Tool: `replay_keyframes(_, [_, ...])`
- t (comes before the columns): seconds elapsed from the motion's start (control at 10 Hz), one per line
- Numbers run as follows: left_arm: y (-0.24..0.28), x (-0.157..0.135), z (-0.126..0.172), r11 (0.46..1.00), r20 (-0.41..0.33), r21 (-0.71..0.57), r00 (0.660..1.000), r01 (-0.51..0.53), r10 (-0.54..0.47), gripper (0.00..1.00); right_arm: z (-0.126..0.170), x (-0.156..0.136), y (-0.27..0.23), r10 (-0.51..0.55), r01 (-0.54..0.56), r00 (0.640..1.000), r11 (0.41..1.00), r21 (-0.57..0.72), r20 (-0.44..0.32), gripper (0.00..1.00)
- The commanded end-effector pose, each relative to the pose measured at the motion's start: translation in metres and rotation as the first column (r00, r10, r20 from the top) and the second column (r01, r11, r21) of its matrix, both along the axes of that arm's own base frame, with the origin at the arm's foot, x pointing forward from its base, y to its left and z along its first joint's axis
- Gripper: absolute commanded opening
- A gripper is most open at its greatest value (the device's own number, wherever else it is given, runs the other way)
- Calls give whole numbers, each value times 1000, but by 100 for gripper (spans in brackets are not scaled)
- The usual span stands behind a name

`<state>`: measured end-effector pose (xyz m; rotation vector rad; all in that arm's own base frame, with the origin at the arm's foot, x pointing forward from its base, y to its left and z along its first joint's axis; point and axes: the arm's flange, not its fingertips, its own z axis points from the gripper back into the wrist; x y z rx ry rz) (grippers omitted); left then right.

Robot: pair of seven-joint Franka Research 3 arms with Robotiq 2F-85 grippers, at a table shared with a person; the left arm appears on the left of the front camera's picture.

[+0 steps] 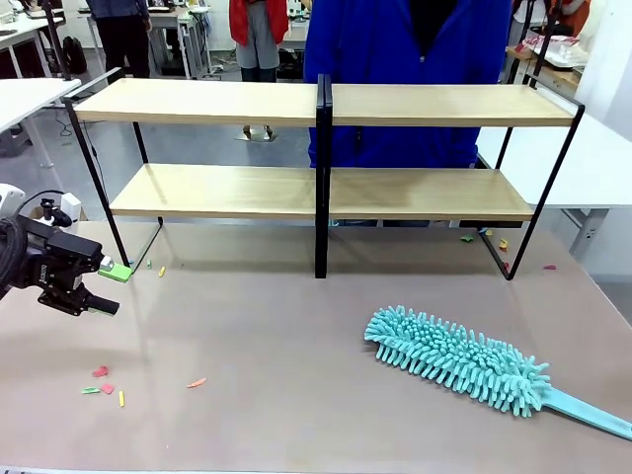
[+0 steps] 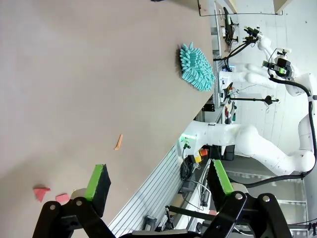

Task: Clean the shelves.
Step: Place the Duster on the table.

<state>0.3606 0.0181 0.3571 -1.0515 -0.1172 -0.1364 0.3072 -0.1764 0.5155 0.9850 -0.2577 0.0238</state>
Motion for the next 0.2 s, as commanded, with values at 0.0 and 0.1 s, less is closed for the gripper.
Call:
replay_keyframes(0.0, [0, -2, 1, 1000, 13, -6, 1000, 14, -14, 100, 0, -1, 1, 1, -1, 1000, 1000, -5, 17, 100])
replay_keyframes(0.1, [0, -2, 1, 1000, 13, -6, 1000, 14, -14, 100, 0, -1, 1, 1, -1, 1000, 1000, -5, 17, 100])
